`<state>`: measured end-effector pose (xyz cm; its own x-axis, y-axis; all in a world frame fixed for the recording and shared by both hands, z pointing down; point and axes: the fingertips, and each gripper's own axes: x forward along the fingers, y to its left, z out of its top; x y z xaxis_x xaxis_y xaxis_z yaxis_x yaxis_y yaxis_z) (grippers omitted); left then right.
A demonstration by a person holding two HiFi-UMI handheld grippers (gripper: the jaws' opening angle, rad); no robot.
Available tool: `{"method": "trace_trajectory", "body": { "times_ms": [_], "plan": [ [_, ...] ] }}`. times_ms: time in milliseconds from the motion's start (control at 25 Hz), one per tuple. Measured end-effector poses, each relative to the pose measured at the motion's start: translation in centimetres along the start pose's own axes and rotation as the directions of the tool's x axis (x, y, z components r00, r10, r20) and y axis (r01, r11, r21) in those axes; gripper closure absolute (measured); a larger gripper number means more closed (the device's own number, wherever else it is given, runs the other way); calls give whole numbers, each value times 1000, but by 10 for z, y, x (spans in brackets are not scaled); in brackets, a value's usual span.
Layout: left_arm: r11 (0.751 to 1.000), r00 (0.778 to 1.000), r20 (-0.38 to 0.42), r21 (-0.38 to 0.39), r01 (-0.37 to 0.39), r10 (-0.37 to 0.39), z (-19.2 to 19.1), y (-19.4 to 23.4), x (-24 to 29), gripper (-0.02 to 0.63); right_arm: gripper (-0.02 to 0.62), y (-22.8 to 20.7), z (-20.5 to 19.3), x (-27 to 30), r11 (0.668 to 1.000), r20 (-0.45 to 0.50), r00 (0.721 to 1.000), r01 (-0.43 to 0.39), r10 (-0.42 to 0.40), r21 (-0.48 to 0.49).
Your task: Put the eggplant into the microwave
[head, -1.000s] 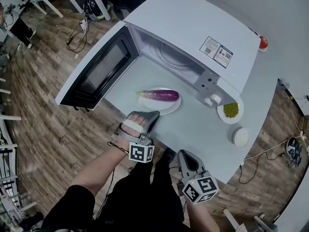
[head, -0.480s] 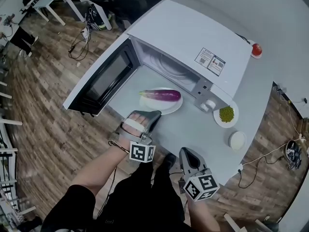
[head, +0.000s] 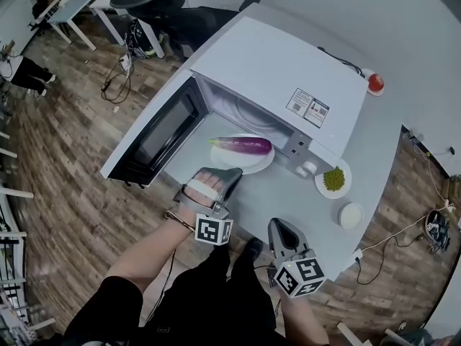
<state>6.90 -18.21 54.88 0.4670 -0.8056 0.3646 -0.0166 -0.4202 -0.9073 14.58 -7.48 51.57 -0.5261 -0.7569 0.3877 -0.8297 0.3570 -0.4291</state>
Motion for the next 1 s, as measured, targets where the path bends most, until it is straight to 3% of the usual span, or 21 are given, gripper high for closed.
{"method": "trace_trajectory", "body": {
  "times_ms": [320,560,1000],
  "plan": [
    [999,1000,25,44,-18,17,-16,7,17,586,580,3,-1,25,999,-2,999,46,-46,-19],
    [996,999,49,92,-13,9,-34,11,19,586,580,6,-1,46,997,32,996,80,-80,17],
    [991,997,72,135,-7,-2,-53,12,53,586,580,-3,19,87,997,29,997,72,-73,3]
  ]
}}
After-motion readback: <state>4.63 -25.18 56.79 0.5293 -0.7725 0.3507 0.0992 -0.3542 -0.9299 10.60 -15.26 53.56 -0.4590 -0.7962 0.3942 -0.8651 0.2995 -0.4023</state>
